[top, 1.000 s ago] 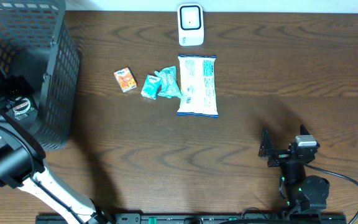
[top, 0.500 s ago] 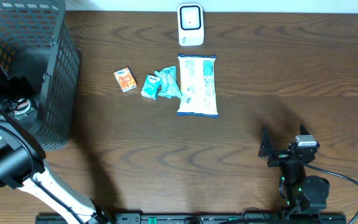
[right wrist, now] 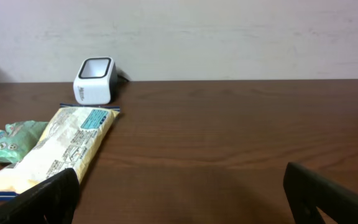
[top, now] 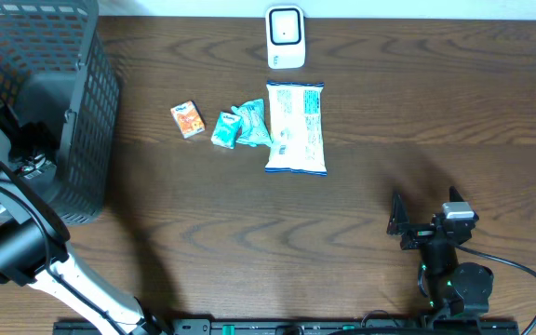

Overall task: Scan the item barcode
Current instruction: 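Reach into the basket and grasp the green Zam-Buk tin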

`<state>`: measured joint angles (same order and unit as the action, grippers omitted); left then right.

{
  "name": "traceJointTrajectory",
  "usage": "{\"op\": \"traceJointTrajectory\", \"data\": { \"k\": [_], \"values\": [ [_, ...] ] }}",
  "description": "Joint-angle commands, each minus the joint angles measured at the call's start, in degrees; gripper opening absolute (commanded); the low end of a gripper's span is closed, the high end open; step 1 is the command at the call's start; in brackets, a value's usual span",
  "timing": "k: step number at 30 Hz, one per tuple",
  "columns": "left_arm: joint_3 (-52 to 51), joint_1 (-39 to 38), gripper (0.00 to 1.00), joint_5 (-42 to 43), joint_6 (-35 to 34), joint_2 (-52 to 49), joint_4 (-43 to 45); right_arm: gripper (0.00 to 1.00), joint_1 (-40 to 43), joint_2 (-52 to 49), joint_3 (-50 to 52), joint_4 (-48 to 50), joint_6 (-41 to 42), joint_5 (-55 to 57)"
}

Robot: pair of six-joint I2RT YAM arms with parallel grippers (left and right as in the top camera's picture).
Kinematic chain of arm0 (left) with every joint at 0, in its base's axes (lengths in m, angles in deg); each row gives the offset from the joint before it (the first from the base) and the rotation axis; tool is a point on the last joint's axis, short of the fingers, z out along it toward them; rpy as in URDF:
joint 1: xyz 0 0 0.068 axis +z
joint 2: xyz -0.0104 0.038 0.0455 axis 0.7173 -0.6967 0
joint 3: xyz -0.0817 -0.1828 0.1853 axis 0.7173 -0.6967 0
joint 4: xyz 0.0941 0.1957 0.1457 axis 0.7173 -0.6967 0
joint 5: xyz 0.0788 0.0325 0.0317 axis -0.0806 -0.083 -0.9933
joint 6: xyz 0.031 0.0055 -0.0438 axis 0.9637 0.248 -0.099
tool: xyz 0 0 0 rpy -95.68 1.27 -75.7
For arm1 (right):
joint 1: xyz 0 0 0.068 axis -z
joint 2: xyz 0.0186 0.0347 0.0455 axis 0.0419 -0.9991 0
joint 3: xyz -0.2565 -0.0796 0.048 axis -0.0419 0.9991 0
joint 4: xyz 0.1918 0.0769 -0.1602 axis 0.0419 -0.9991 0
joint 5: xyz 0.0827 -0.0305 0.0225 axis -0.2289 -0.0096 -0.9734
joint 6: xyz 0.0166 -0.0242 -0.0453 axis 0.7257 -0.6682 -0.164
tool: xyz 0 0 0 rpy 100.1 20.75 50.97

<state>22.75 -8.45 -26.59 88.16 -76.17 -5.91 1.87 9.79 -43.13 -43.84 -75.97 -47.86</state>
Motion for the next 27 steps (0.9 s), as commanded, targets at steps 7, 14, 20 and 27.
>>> {"op": "traceJointTrajectory", "data": {
  "k": [7,14,20,27],
  "values": [
    [-1.3,0.0,0.58,0.7,-0.9,0.3,0.2,0.99,0.9,0.3,0.1,-0.2,0.2,0.2],
    [-1.0,0.0,0.53,0.8,-4.7,5.6,-1.8,0.99,0.9,0.3,0.1,-0.2,0.2,0.2],
    [-1.0,0.0,0.53,2.3,-6.2,16.4,-3.0,0.99,0.9,0.3,0.1,-0.2,0.2,0.2],
    [-1.0,0.0,0.53,14.3,-12.8,32.7,-1.5,0.99,0.9,0.3,0.1,-0.2,0.2,0.2]
  ]
}}
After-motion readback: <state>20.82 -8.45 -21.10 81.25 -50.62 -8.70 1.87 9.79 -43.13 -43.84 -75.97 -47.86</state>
